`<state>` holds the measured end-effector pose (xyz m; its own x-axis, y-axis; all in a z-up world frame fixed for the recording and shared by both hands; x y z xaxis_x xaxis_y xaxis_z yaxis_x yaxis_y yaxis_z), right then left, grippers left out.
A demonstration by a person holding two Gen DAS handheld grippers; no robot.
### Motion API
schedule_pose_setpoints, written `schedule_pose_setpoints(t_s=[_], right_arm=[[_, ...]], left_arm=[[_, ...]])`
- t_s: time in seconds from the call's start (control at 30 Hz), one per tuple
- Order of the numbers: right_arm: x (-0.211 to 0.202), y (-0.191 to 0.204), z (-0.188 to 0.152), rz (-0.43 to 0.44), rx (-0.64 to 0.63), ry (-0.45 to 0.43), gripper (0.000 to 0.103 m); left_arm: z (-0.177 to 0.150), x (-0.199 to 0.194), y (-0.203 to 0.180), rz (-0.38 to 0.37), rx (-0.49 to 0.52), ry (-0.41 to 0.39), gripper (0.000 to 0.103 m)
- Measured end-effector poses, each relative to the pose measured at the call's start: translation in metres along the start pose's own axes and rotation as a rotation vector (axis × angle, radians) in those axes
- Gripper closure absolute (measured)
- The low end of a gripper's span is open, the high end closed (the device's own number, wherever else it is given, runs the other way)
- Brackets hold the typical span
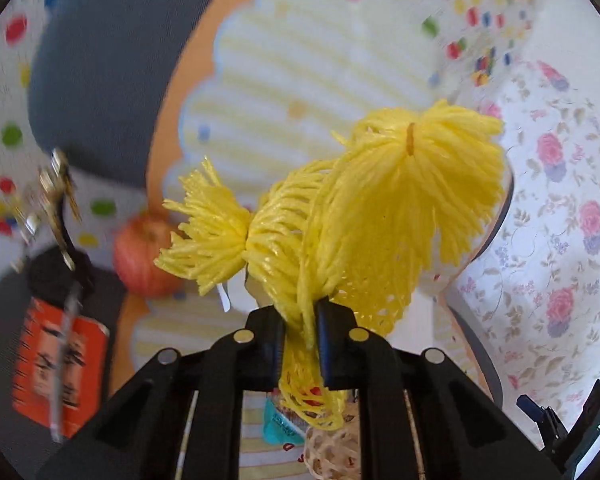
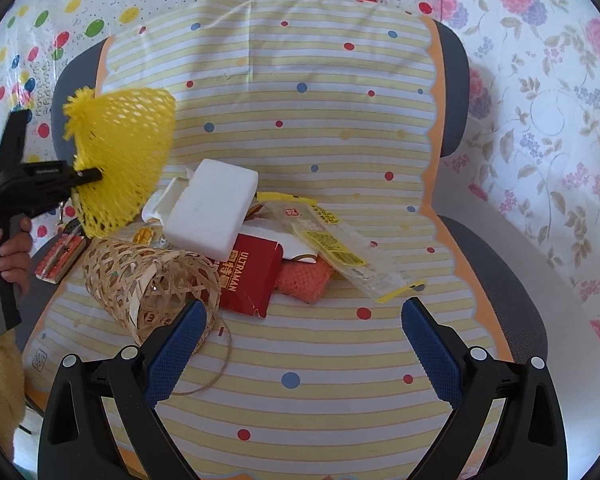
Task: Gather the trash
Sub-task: 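Lift the yellow net with the left gripper while the right gripper grasps a clear plastic strip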
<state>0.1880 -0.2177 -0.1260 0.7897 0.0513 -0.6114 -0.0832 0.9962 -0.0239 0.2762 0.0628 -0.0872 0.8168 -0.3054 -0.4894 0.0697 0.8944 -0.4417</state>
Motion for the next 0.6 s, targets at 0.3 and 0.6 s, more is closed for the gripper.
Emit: schedule_pose_setpoints(t_s=[0.3, 0.6], right_arm=[[-0.016, 0.001, 0.003, 0.051, 0.051, -0.019, 0.012], [0.014, -0.003, 0.017, -0.013, -0.063, 0.018, 0.042]], left_arm=[[-0.007, -0.100, -0.007, 0.305, 0.197, -0.163, 0.092], [-0.044, -0.105, 0.015, 0.294, 0.144, -0.116, 0.091]])
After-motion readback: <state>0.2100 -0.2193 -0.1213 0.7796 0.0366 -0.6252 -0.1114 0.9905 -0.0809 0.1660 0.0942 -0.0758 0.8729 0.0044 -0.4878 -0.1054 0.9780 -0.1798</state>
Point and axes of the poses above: each gripper's, at about its wrist camera, not at the fingertips, and x roughly the way its jaws point, y to its left, z to its top, the point moved 9 cm from there along x, roughly the way its jaws point, and after that the axes turned 3 degrees about -y, right-handed, at the moved point
